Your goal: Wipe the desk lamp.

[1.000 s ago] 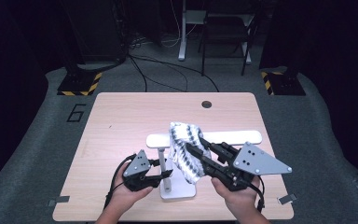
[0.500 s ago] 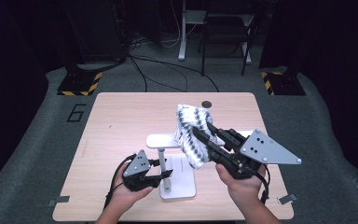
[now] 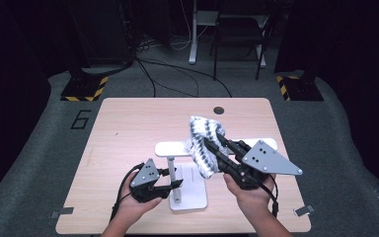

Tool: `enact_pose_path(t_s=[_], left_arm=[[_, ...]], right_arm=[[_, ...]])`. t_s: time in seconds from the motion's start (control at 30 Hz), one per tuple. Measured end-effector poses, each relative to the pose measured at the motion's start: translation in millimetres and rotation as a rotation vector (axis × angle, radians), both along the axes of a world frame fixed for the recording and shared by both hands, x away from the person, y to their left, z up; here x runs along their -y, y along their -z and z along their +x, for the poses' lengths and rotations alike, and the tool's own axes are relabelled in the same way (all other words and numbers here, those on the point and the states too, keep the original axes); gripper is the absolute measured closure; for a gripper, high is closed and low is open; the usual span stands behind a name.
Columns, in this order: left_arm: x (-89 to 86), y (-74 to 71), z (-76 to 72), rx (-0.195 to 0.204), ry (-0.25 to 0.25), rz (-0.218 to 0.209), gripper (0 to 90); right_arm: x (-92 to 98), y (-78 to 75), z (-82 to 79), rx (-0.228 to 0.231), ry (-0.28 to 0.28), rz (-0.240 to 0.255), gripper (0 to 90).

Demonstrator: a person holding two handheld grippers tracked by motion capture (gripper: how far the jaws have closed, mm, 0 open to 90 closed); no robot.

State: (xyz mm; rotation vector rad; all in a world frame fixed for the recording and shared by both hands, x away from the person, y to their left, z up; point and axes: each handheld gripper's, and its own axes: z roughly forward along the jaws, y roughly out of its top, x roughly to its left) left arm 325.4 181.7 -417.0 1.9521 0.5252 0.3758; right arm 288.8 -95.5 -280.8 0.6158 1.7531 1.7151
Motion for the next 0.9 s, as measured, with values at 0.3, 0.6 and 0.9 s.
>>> enact_pose_path(t_s=[0.3, 0.6, 0.9], left_arm=[[-0.1, -0.6, 0.1, -0.006, 0.005, 0.005, 54.2], [1.4, 0.2, -0.7, -0.004, -0.009, -0.014, 54.2], [1.6, 0.3, -0.7, -0.005, -0.01, -0.018, 54.2]], right_arm=[[-10.7, 8.1, -1.1, -0.003, -0.01, -0.018, 74.7], [-34.6, 8.0, -1.8, 0.001, -0.041, -0.036, 74.7], [-59.9, 7.1, -0.3, 0.001, -0.069, -0.046, 74.8]])
